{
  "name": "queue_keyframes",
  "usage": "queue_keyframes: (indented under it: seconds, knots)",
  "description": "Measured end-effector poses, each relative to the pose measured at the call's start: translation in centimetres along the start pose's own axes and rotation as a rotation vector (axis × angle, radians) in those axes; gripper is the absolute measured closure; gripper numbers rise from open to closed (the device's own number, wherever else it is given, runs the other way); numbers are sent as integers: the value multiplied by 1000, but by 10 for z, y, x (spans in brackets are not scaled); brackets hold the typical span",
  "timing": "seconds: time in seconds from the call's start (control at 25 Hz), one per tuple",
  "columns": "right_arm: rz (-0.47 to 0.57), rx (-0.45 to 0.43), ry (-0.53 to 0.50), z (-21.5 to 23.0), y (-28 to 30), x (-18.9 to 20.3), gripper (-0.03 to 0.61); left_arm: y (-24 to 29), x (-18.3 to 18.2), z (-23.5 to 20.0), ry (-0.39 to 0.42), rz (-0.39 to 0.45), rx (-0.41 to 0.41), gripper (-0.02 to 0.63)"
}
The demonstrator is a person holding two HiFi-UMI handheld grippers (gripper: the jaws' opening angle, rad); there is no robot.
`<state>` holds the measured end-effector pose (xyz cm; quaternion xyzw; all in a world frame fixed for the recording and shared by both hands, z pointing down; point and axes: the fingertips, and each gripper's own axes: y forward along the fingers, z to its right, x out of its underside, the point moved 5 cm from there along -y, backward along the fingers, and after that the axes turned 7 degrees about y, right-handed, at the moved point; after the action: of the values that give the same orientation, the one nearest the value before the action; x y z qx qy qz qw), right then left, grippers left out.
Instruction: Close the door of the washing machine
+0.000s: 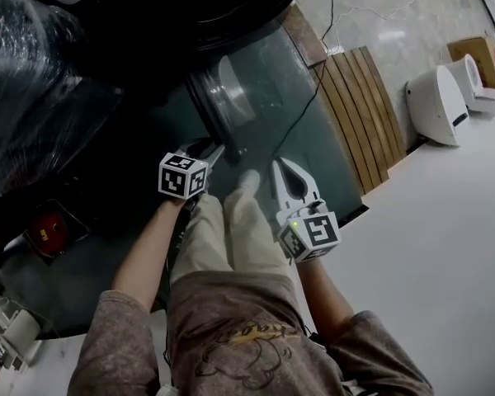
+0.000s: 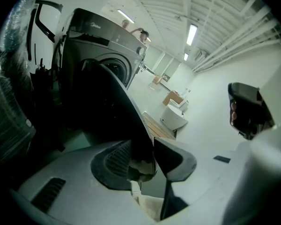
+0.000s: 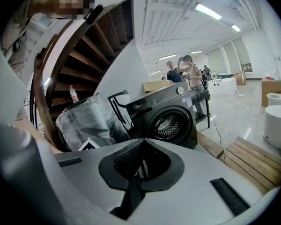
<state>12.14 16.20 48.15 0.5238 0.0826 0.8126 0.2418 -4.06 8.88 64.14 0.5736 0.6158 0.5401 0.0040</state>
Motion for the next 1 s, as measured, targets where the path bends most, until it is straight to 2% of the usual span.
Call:
queue_keyframes:
  seconds: [0.32,0.6,0.88,1.0]
  knots:
    - [10,34,59,52,-11,-7,586,42,-33,23,23,-33,15,472]
    - [1,35,81,84,-10,-9,586,70,-62,34,14,4,35,480]
    - [-10,62,101,102,1,-12,586,96,-91,34,82,-12,61,494]
    - [-10,80,103,109,7,-17,586,102,-102,31,86,-6,57,526]
